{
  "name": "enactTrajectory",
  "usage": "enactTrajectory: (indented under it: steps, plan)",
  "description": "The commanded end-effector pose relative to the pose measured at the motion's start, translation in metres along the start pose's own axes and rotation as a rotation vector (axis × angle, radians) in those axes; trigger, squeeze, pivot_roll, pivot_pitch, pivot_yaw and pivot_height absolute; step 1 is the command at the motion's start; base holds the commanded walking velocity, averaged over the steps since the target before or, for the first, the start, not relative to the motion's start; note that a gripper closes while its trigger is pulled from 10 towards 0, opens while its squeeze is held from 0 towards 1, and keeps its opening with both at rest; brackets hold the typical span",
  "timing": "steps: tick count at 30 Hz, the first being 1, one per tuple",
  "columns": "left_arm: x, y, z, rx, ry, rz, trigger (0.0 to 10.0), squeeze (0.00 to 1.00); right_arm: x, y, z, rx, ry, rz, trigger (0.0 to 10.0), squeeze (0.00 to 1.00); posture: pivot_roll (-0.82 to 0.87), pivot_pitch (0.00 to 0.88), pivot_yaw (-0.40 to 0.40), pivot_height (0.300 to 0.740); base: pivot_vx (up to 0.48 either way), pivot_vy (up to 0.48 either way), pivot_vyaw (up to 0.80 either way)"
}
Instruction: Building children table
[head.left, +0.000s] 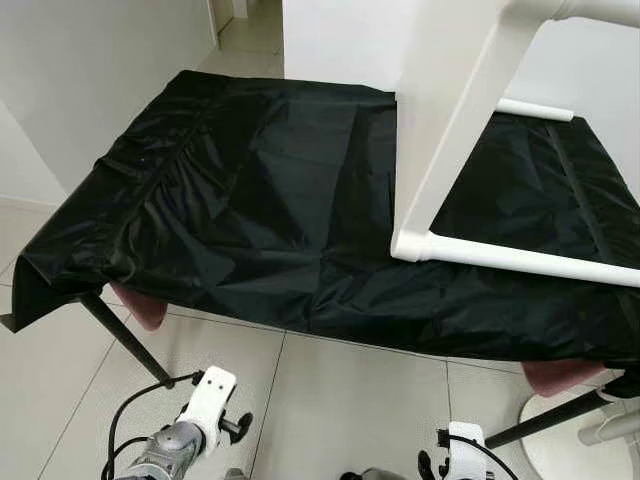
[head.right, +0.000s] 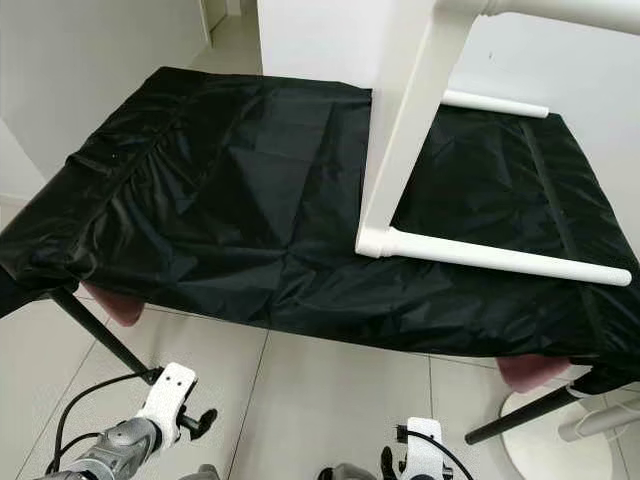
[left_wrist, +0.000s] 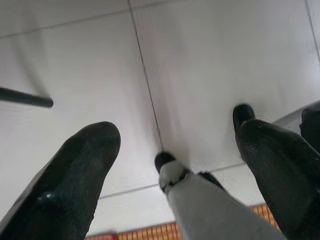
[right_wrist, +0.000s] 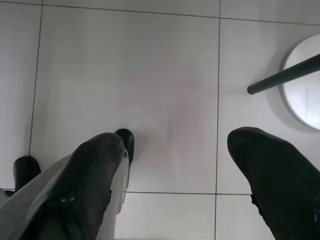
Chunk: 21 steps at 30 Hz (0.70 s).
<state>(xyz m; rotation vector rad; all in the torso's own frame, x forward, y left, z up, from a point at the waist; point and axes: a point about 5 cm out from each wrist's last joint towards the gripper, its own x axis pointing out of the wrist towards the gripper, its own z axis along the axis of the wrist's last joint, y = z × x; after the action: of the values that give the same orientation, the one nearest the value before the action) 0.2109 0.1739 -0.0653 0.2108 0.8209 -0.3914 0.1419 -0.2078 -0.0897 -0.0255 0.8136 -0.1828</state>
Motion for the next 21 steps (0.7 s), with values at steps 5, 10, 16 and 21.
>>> enactTrajectory:
  steps: [5, 10, 16, 21]
  plan:
    - [0.006, -0.014, -0.003, 0.074, 0.064, 0.078, 10.0, 0.0, 0.002, 0.005, -0.001, 0.031, 0.04, 0.029, 10.0, 0.0, 0.04, 0.0, -0.026, 0.74, 0.0, 0.0, 0.0]
    - [0.009, -0.026, -0.001, 0.127, 0.059, 0.039, 10.0, 0.0, 0.002, 0.003, -0.003, 0.038, 0.062, 0.021, 10.0, 0.0, 0.03, 0.0, -0.014, 0.74, 0.0, 0.0, 0.0]
    - [0.011, -0.037, 0.0, 0.186, 0.068, -0.014, 10.0, 0.0, -0.001, 0.003, -0.009, 0.048, 0.086, 0.017, 10.0, 0.0, 0.02, 0.0, -0.012, 0.74, 0.0, 0.0, 0.0]
    - [0.012, -0.038, 0.0, 0.202, 0.069, -0.014, 10.0, 0.0, -0.002, 0.005, -0.012, 0.052, 0.094, 0.022, 10.0, 0.0, 0.03, 0.0, -0.012, 0.74, 0.0, 0.0, 0.0]
